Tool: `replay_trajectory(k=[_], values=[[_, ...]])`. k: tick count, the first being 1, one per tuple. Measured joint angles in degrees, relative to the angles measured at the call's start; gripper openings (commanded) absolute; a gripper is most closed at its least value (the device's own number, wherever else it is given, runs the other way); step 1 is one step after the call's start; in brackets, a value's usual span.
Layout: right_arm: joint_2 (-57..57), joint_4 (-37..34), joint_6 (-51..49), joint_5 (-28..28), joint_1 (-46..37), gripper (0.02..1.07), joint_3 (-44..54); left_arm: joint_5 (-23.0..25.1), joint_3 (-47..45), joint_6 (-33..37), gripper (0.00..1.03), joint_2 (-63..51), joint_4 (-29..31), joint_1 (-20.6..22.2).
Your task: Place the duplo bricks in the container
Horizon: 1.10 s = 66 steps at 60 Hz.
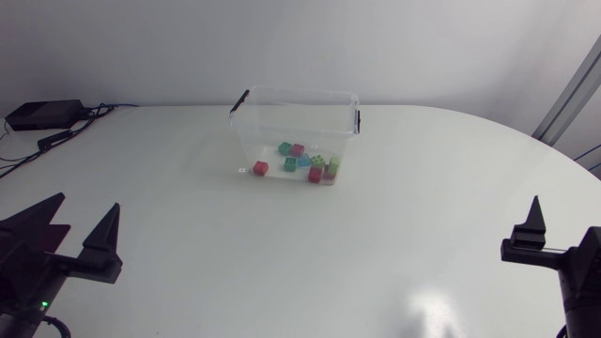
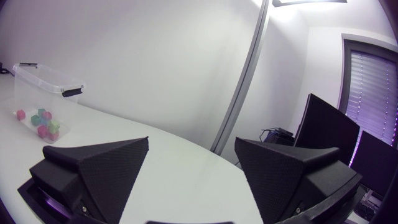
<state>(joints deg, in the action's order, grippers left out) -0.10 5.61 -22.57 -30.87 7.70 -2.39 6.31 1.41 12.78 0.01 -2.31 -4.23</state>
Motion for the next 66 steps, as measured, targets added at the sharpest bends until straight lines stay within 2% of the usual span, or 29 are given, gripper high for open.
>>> replay_trajectory(k=[13,26,48,66], values=[[0.02,1.88,0.0,0.7,0.11,1.02,1.25,-0.02,0.0,-3.3,0.99,0.0,0.2,0.24],[0.02,-1.05,0.02,1.51,0.11,1.02,1.36,-0.2,-0.04,-5.22,0.99,0.0,0.26,1.03],[0.0,-1.33,0.0,2.16,3.08,1.02,1.38,-0.46,-0.04,-5.29,0.99,0.0,0.5,1.03],[0.0,-1.33,0.0,2.14,2.32,1.02,1.38,-3.41,-0.04,-5.27,0.99,0.0,1.6,0.83]])
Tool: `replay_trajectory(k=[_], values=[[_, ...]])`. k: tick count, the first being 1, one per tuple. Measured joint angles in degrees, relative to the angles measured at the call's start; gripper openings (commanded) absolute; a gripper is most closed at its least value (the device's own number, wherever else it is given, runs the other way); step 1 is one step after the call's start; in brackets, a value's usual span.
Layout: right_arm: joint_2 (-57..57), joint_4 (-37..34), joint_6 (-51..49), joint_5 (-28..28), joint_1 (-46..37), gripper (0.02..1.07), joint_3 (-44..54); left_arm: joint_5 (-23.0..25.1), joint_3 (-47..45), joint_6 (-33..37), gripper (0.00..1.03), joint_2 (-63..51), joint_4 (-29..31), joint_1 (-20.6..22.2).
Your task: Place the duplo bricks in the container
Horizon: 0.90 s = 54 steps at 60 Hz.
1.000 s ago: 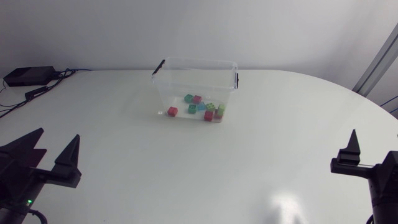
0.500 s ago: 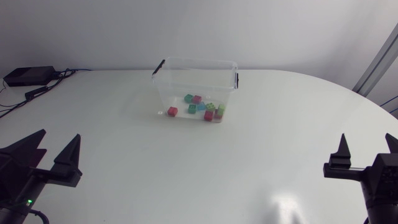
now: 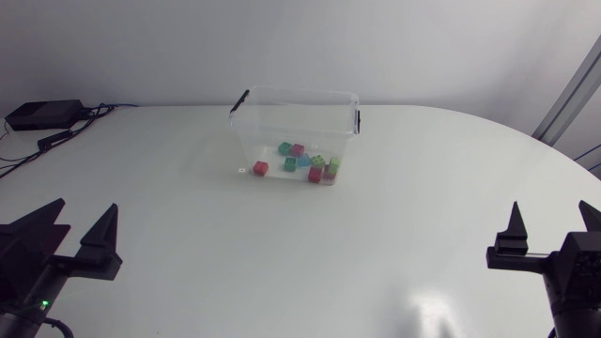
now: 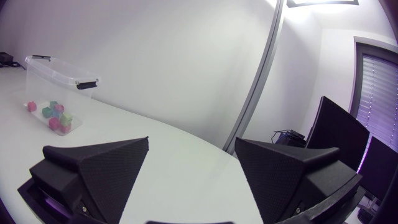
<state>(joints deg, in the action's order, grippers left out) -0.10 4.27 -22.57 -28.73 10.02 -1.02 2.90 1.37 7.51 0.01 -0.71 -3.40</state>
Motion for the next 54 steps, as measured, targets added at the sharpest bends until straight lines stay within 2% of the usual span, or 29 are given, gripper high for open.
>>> replay_trajectory(k=[7,12,54], values=[[0.0,0.0,0.0,0.2,-0.59,1.02,0.0,-0.02,0.0,0.0,0.99,0.0,0.11,-0.13],[0.0,-0.02,0.31,0.79,-4.28,1.02,0.0,-0.04,0.0,-0.02,0.99,0.0,0.15,-0.11],[0.0,-2.82,14.53,21.05,-8.44,1.02,0.0,-1.79,0.0,-3.69,0.99,0.0,0.42,2.12]])
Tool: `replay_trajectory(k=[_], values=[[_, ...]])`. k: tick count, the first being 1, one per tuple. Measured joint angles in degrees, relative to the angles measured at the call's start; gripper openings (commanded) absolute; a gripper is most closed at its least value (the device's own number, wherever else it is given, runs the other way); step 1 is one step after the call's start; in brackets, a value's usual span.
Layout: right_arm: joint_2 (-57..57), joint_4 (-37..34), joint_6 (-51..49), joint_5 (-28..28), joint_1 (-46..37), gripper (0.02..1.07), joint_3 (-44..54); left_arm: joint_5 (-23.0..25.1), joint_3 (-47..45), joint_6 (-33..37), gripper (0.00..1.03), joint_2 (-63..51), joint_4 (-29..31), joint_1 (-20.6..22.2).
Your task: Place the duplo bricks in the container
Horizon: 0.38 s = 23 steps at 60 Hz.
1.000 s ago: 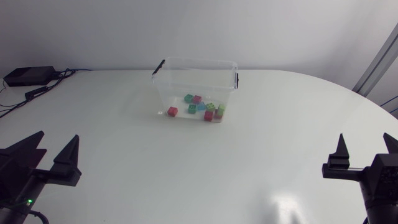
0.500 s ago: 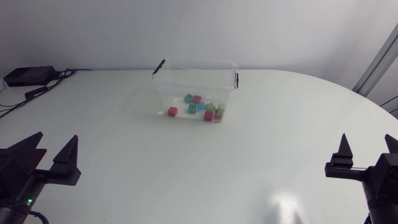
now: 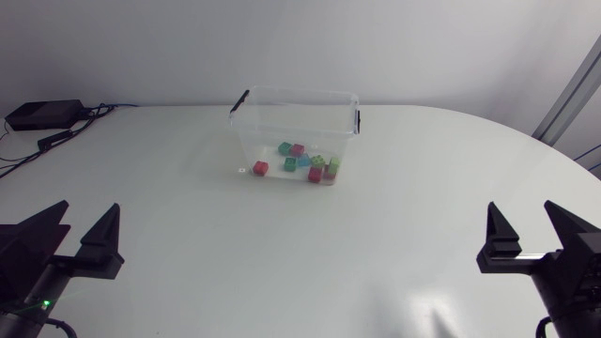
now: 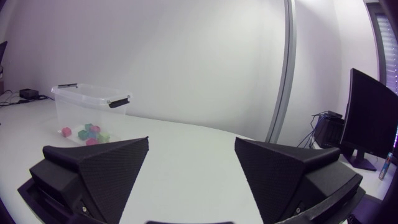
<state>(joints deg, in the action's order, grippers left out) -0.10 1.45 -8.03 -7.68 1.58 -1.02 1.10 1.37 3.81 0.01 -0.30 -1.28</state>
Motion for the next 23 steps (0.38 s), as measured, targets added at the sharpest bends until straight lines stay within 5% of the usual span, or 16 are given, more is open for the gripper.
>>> replay_trajectory(k=[23], values=[[0.0,-1.18,6.38,7.5,-1.07,1.02,0.0,-0.61,0.0,-2.36,0.99,-0.02,0.37,0.98]])
